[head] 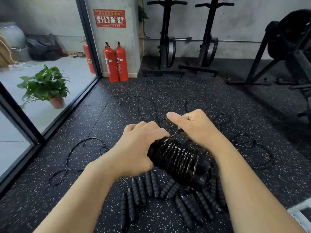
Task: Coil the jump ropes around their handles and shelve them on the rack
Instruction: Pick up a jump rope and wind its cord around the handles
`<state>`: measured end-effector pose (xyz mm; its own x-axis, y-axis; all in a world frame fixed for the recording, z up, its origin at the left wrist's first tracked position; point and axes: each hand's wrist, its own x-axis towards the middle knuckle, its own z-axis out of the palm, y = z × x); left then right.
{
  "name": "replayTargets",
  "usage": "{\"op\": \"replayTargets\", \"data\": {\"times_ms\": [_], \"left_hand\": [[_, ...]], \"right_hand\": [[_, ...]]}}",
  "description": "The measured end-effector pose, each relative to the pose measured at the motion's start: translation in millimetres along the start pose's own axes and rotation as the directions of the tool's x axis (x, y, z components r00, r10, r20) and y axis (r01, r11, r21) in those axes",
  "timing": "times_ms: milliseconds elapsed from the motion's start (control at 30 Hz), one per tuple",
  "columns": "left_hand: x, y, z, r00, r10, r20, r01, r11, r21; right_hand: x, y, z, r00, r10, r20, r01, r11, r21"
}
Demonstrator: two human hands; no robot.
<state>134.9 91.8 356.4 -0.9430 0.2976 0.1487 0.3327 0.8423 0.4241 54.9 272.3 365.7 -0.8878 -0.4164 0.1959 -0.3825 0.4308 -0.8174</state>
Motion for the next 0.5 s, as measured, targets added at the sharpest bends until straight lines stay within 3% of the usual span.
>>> {"op": "replayTargets", "data": {"times_ms": [200, 400, 500], "left_hand": [[3, 4, -6, 0.999, 0.008, 0.036, -0.007, 0.999, -0.033], [2, 8, 1, 0.997, 0.077, -0.016, -0.078, 0.963, -0.257], [0, 14, -3, 0.999, -0.015, -0.028, 0.006, 0.961, -0.275]], "right_hand": [[0, -3, -4, 1.0, 0.025, -0.01, -0.024, 0.991, 0.134], [10, 5, 13, 0.981, 0.128, 0.143, -0.153, 0.97, 0.186], [16, 8, 31, 0.949, 0.205, 0.239, -0.278, 0.901, 0.333]]}}
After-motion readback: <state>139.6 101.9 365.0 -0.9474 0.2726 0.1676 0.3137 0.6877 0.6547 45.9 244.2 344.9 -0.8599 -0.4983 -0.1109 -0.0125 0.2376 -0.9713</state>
